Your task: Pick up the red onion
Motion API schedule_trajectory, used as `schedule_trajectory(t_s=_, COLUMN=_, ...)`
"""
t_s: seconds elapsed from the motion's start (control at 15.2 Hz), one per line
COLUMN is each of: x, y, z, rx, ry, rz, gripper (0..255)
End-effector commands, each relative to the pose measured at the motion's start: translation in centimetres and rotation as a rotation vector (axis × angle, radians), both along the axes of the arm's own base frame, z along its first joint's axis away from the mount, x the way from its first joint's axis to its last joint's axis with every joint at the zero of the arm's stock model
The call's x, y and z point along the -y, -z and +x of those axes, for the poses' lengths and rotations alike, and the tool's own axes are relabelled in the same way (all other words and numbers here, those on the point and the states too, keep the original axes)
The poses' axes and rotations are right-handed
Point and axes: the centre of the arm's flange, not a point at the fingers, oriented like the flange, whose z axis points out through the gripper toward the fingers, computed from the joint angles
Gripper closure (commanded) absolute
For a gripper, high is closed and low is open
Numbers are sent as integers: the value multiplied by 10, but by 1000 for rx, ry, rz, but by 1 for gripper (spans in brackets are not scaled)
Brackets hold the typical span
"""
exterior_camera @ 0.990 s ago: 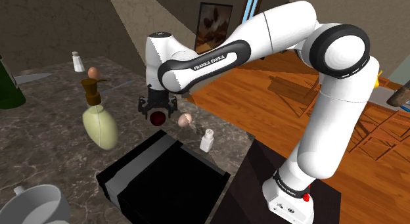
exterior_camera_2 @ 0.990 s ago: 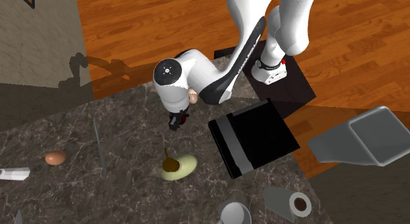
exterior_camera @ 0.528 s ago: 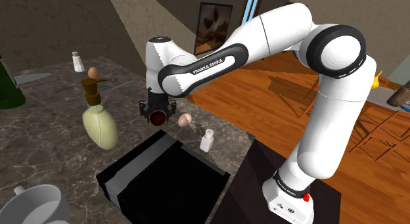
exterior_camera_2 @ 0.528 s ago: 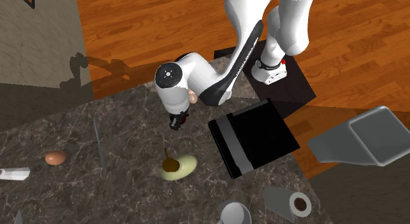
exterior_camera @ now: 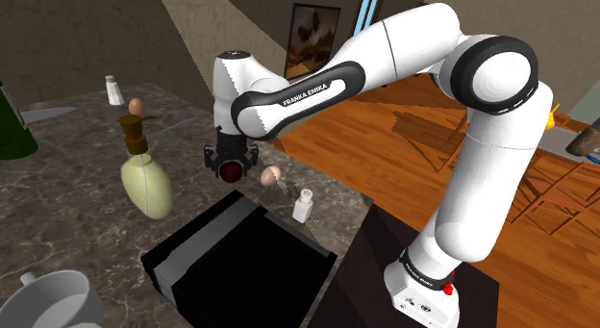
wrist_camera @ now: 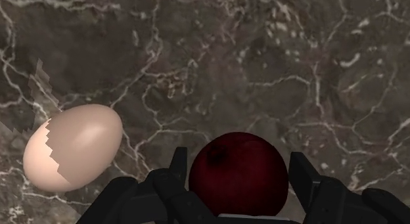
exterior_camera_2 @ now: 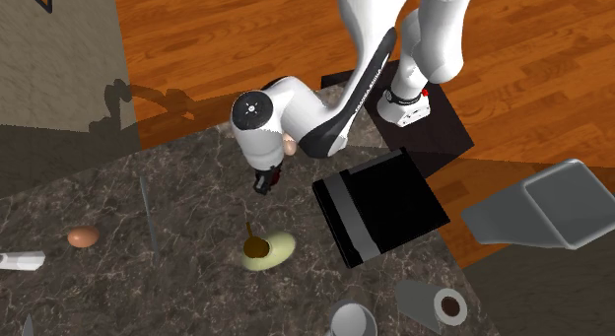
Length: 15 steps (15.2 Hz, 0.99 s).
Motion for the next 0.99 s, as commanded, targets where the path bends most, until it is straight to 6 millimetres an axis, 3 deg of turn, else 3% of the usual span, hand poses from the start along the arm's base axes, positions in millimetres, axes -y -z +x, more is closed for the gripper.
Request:
schedule_trajectory(t_s=0.0, x=0, y=-9, z=0, rx=0, ry=0, rz=0, gripper=255)
schedule_trajectory(t_s=0.79, x=0, y=-73, z=0, rx=0, ry=0, rz=0, gripper=255)
schedule_trajectory(t_s=0.92, x=0, y=-73, z=0, rx=0, ry=0, rz=0, gripper=255)
